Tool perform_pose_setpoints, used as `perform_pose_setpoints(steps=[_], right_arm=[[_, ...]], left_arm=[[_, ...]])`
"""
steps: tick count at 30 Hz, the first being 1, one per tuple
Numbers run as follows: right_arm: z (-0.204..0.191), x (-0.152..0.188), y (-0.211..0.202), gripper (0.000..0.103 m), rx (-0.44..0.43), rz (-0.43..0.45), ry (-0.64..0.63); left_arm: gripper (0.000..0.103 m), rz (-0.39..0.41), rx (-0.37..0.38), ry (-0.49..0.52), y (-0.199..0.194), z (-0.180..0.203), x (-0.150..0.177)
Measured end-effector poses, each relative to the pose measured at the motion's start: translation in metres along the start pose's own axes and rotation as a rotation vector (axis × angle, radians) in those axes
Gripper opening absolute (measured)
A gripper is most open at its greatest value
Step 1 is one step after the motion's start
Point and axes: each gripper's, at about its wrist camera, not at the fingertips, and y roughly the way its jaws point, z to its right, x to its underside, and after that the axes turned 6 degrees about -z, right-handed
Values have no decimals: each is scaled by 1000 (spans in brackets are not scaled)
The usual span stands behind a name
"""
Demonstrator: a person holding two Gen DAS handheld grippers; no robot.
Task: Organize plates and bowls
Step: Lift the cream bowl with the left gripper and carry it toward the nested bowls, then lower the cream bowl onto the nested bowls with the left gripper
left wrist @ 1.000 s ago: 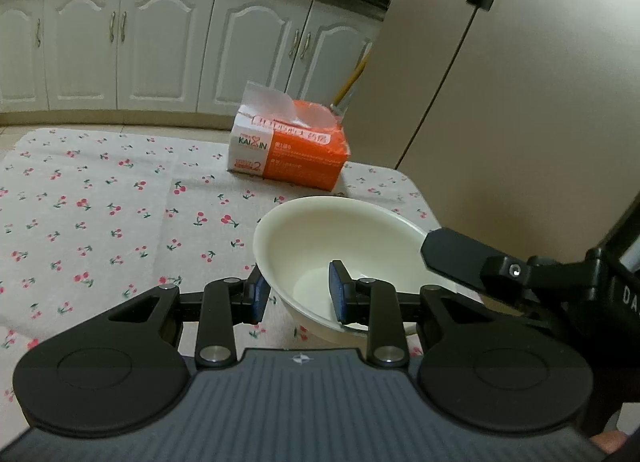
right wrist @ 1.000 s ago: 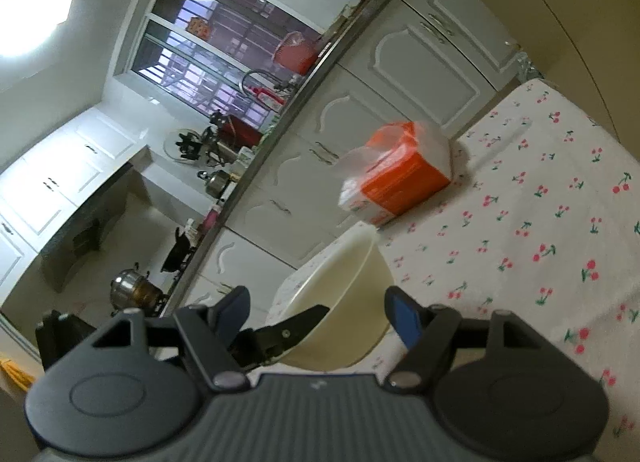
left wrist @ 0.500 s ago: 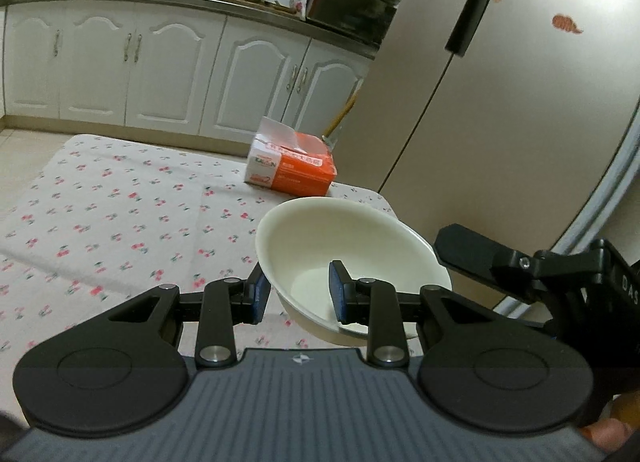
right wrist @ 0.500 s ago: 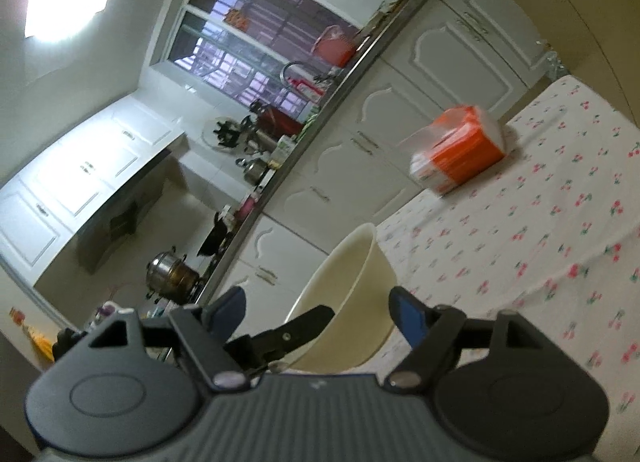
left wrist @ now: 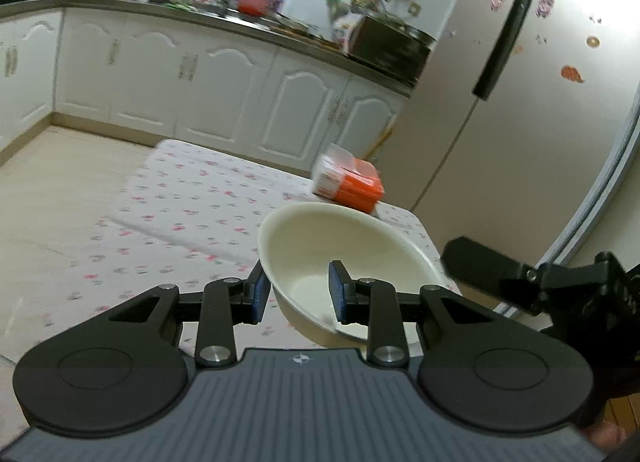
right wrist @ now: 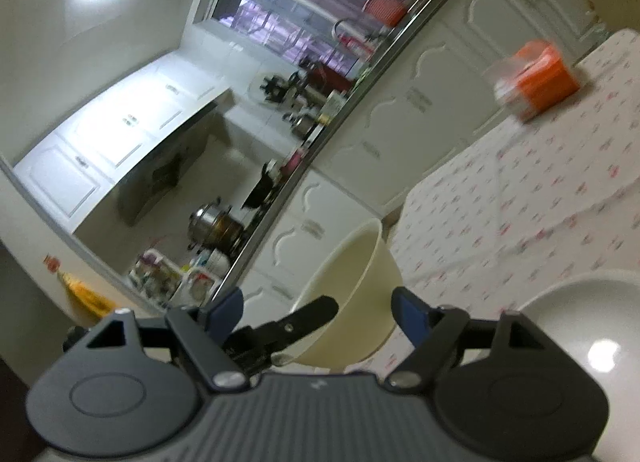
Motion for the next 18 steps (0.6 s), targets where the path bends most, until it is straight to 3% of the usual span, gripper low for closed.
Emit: perform_pose_setpoints(steps=[8,18], right_arm=[[-19,35,39,84,-49,-101,15],[-14,60,65,84,-4,-178,33]], left_arm=[[32,5,-77,-69,-25,-41,18],[32,-33,-120,-112,-7,-65,25]])
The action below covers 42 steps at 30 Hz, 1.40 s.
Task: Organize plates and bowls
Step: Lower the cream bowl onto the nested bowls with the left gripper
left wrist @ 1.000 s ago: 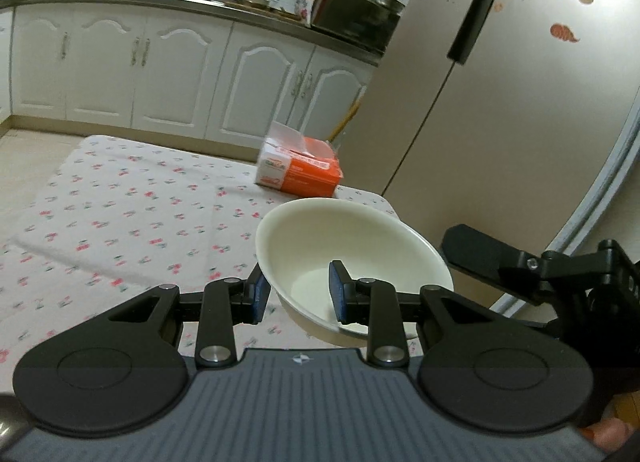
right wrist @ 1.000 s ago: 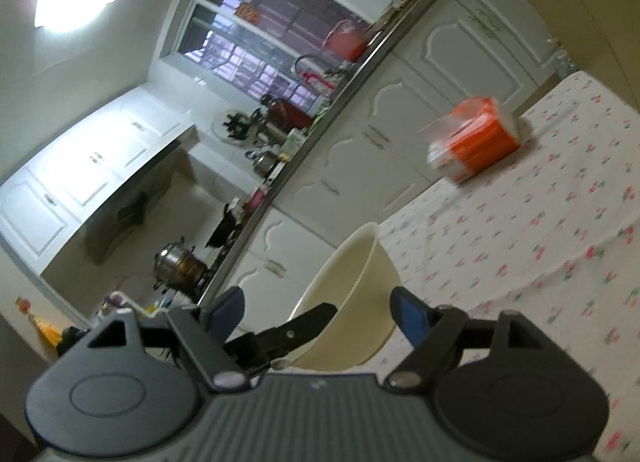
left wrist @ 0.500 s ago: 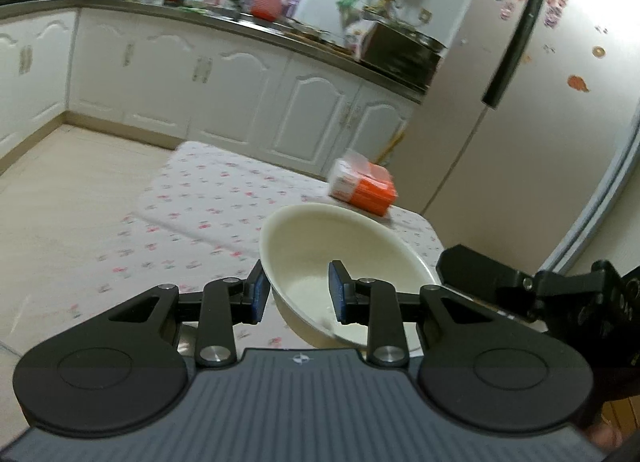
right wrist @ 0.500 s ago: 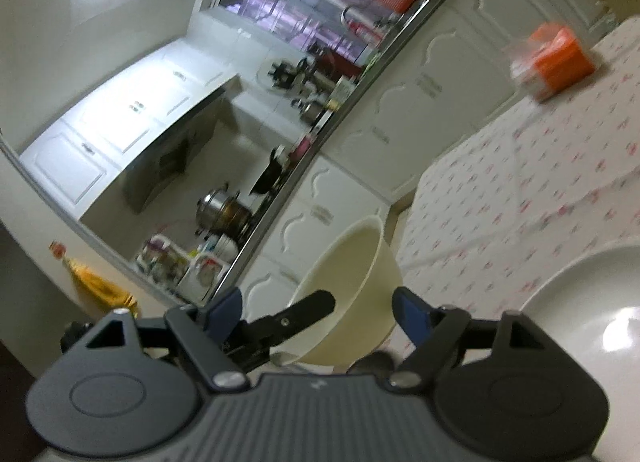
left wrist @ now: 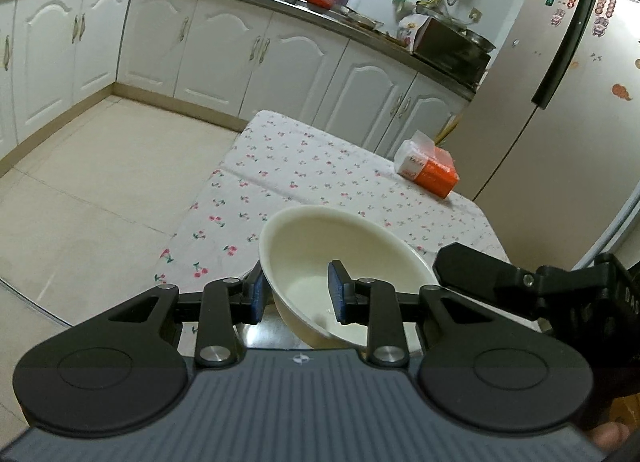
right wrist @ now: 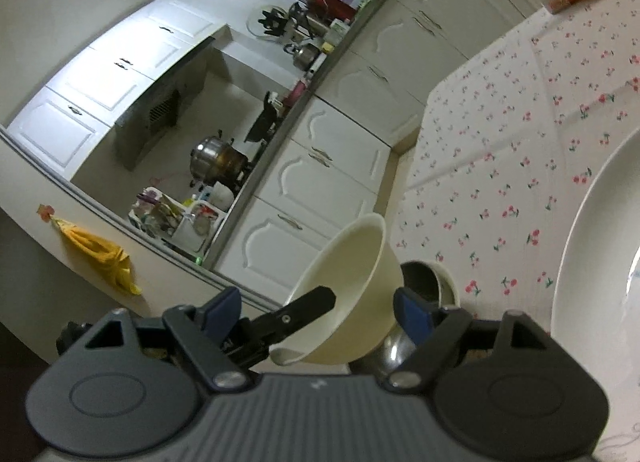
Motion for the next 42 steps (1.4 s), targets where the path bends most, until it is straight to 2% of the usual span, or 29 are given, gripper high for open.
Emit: perform_pose_setpoints(steps=[19,23,25,29,34,42], right_arm=[[4,17,7,87,87,-29,24],[6,17,-1,89,76,-4,43],[5,16,-4,96,102,11,44],[7,15,-6,96,123,18,66],[9,15,1,96,133,4,86],[3,11,7,96,195,-1,46]], left_arm=[[35,-36,-30,-26,16,-11,2],[47,-26,-30,-41,8,-18,10],[49,-24,-35,-51,6,-20,11],[55,-21,-24,-83,0,-29,13],[59,-36,-14,-132,3,-35,18],[63,-29,-45,-125,4,-31,21]])
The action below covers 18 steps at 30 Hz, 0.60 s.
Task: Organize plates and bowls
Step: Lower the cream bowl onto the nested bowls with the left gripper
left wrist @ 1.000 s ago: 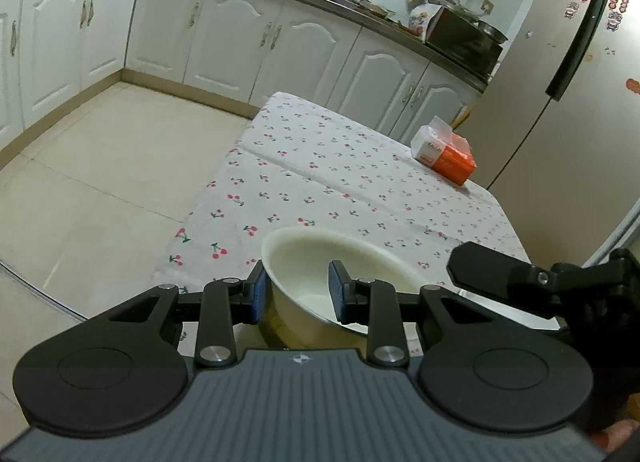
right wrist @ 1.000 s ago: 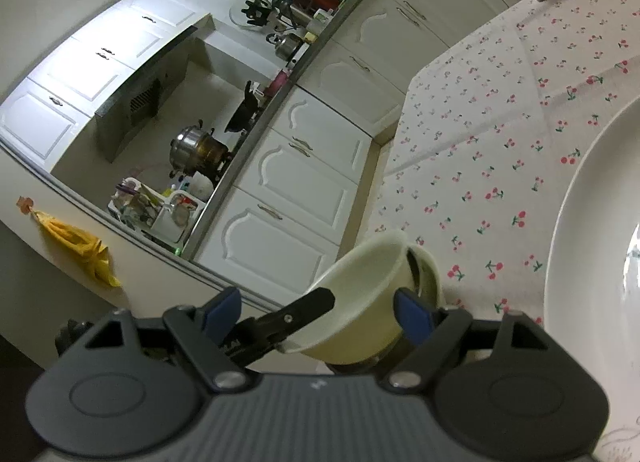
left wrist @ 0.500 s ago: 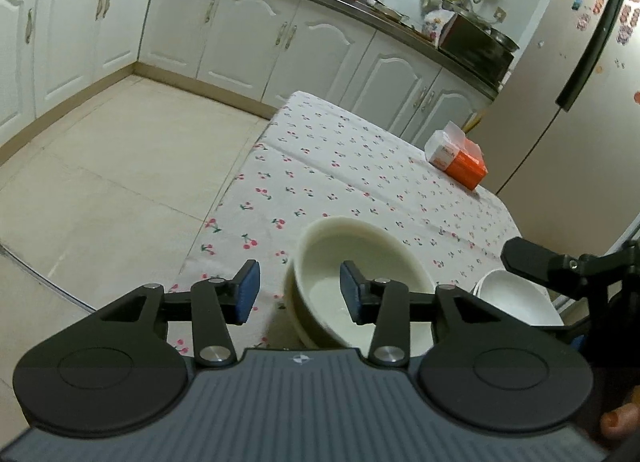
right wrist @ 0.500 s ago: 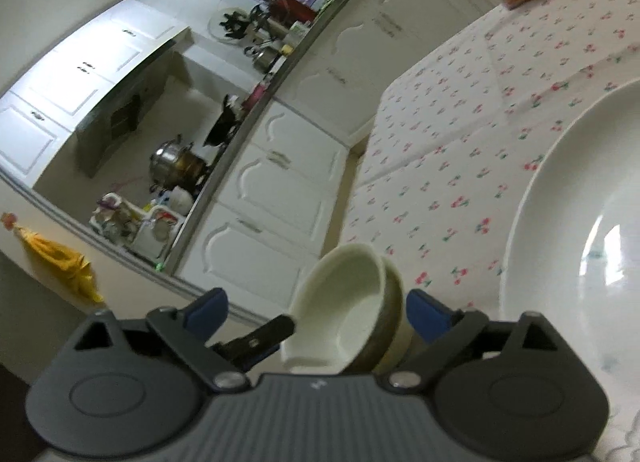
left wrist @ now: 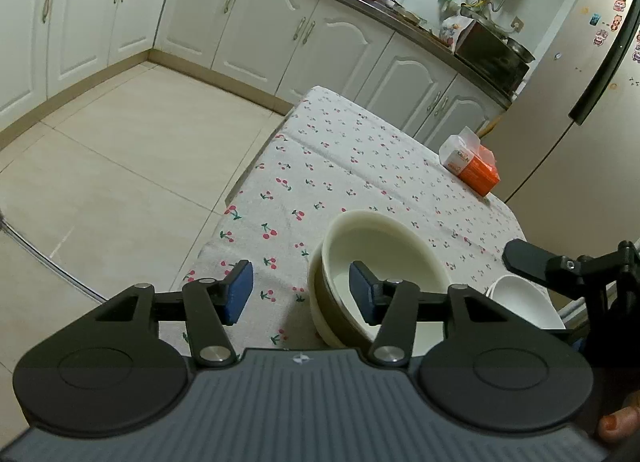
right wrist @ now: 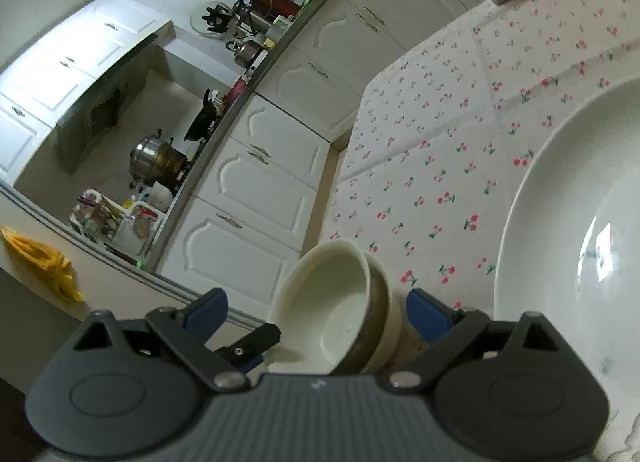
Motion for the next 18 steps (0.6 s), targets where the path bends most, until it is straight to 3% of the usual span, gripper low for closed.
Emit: perform_pose_setpoints(steps=[18], right_arm=[[-17,-14,31,98,114,-97,-119]], left_arm=[[63,-18,-52,66,9,3,-1]])
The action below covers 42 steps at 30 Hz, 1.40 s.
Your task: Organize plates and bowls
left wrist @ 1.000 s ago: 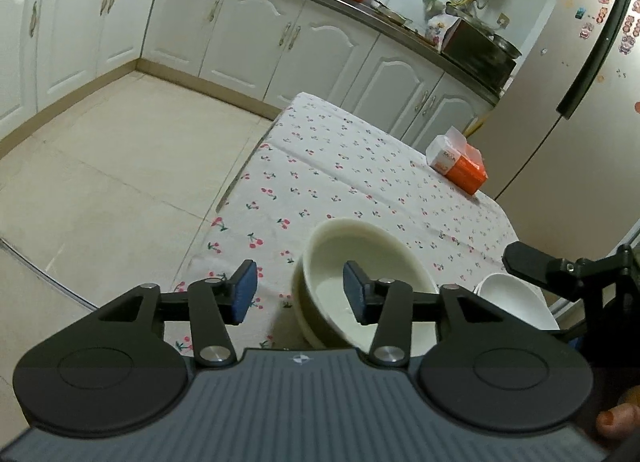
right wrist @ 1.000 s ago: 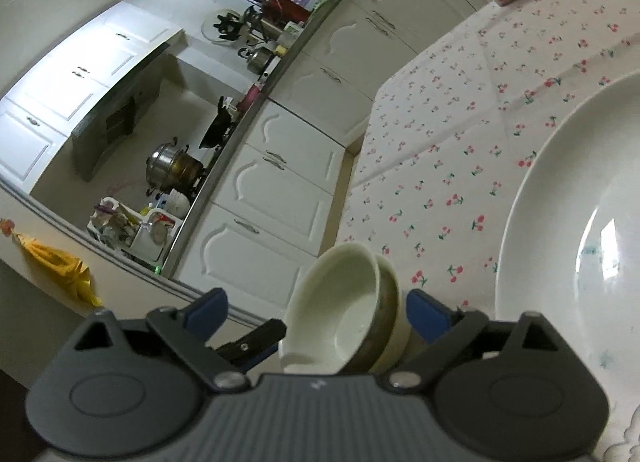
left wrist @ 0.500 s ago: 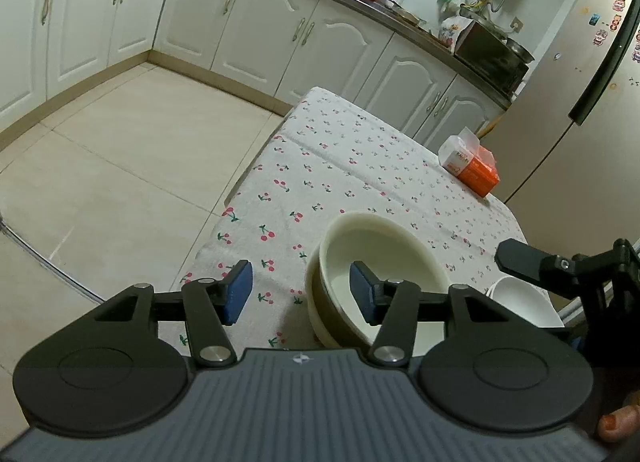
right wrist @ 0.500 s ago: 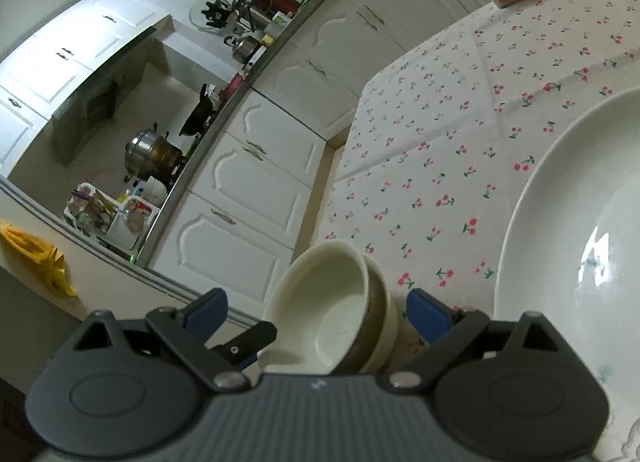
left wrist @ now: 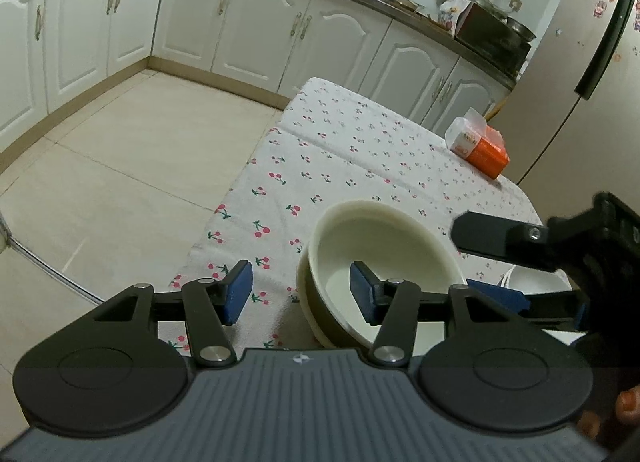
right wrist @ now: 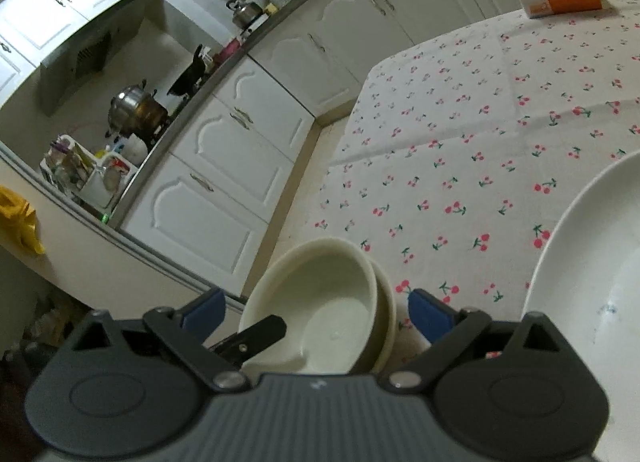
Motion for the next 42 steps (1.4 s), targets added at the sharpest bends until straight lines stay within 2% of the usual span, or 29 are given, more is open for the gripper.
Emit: perform_pose_setpoints(steps=[9,18,22,25,33,37,42], right_arm=[[-5,-7,8,98,10,-19,-31],[-11,-8,25,80,93,-57,-135],[-4,-8,32,69,106,-79,-129],[1,-7,36,63,114,-90,-116],[6,-4,37,62,111,-91,-94],[8,-4,37,54,109,-90,-87],[7,-2,37,52,103,-95,-82]], left_arm=[[57,-26,0,1,7,-5,-2],[50,-43,0,-7,13,-3,-2],[49,-39,4,-10,14,-3,-1],[44,-34,11,-16,15,-4,-1],[47,-28,11,-29,15,-5,-1],[46,-35,19,-43,14,-7,-1],[46,-46,39,-57,13,-7,0]])
